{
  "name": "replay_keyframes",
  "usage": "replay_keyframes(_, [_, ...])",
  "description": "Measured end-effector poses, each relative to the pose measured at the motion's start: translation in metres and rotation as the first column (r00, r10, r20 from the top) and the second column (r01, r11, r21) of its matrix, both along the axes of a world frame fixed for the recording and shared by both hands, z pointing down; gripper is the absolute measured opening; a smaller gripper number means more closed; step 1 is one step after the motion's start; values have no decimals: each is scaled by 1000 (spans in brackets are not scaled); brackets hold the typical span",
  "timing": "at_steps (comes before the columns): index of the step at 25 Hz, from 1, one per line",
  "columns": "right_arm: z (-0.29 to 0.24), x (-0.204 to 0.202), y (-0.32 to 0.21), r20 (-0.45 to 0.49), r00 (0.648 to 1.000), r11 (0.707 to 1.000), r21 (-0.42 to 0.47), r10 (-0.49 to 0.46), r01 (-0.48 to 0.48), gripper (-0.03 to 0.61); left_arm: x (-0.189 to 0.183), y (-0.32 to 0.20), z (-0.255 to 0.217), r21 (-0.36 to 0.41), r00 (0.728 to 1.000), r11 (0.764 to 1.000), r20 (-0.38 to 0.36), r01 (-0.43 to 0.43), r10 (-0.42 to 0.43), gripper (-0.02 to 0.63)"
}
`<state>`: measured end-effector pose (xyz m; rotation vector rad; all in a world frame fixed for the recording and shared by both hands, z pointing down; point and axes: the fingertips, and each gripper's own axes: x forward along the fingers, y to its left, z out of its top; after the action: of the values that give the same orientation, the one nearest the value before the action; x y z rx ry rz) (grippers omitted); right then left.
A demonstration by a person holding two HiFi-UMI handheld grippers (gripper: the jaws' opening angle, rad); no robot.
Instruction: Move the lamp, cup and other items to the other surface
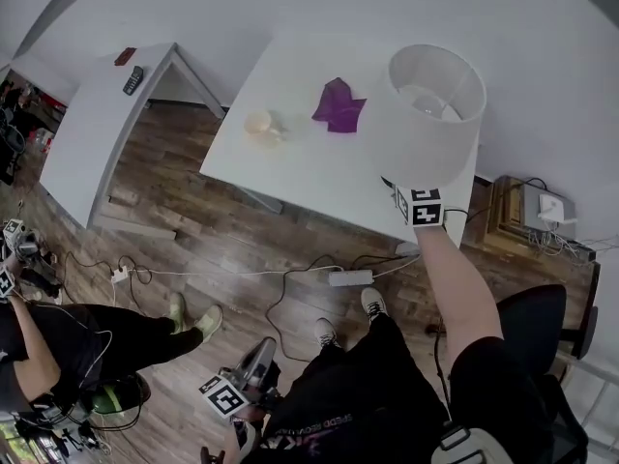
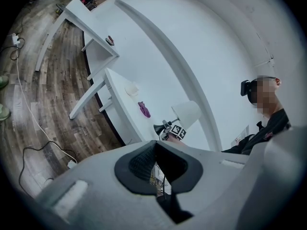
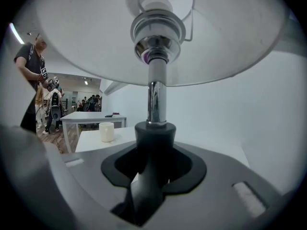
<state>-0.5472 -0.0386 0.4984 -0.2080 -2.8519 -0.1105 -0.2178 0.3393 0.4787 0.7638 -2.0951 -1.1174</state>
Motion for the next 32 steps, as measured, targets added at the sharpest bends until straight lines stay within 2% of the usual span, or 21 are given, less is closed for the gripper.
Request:
replay_keyframes(9, [-42, 44, -28, 54, 994, 996, -10, 93, -93, 127, -10, -1, -10, 39, 993, 994, 62, -103, 100, -2])
replay_keyframes(16, [-72, 93, -70, 79, 976, 979, -3, 201, -202, 127, -16, -12, -20, 59, 972, 975, 105, -216, 209, -2])
replay_keyframes(23, [-91, 144, -109, 98, 944, 948, -1, 316, -318, 127, -15, -14, -24, 65, 951, 955, 132, -289, 279, -2])
replay_keyframes(32, [-111, 214, -133, 128, 889, 897, -18, 440, -442, 129, -2, -5, -23, 89, 927, 929, 154, -359, 343, -2])
